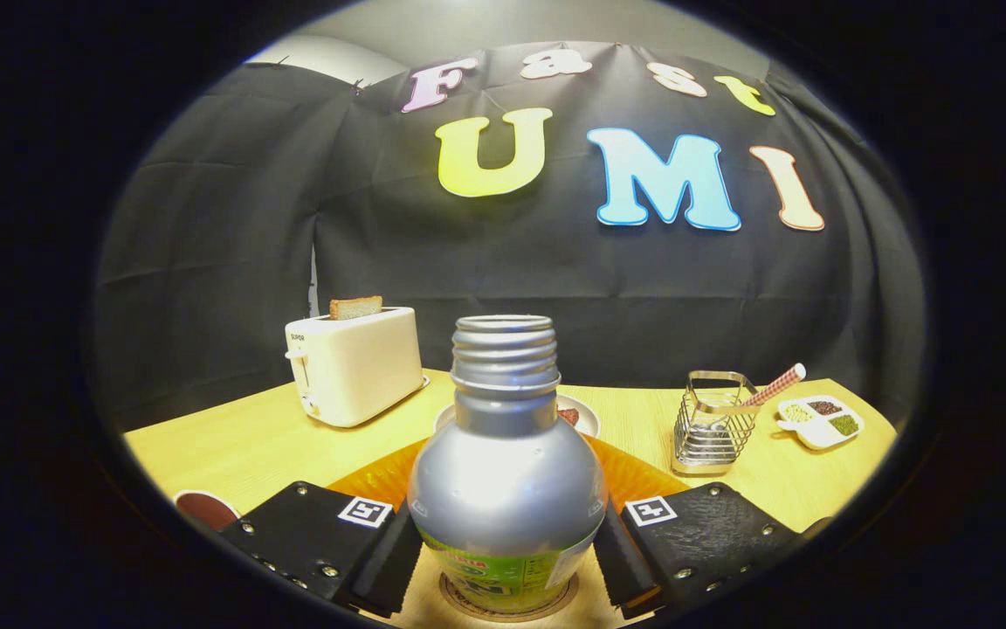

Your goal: Take the bottle from table, then pour the juice into the cup, finally place the bottle on the coaster

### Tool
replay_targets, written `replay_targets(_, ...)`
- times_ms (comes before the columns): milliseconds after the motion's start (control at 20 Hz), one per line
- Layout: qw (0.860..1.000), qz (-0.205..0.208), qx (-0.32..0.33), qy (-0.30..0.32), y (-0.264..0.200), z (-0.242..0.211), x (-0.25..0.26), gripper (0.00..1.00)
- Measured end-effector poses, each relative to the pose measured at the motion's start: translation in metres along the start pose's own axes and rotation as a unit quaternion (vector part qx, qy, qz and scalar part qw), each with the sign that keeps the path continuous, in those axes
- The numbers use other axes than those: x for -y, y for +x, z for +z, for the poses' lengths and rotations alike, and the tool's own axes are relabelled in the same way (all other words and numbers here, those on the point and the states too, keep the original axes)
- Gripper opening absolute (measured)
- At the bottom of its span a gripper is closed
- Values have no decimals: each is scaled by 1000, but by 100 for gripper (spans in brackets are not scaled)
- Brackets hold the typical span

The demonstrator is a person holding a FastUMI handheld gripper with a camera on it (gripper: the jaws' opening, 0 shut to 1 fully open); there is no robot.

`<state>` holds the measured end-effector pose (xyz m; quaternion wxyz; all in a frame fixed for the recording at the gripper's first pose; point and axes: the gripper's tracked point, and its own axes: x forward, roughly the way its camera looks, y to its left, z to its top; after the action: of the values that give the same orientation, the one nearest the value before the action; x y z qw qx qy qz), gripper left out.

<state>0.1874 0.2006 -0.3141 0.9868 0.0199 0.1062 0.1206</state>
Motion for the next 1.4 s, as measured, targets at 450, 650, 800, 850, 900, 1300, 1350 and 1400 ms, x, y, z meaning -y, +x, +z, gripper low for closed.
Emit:
replay_targets(450,999,11,36,-14,1,2,-4,82)
replay_targets(650,999,4,42,-23,-2,3,-3,84)
replay_targets(800,997,-18,70,-14,-17,32,5,96)
replay_targets(850,997,-23,74,-10,-24,43,7,96)
replay_targets(900,997,-23,77,-5,-31,53,7,96)
replay_targets(1300,995,-60,84,13,-127,153,46,96)
replay_targets(1350,995,-61,82,13,-138,160,54,96)
replay_targets(1400,996,-49,78,20,-149,169,56,96)
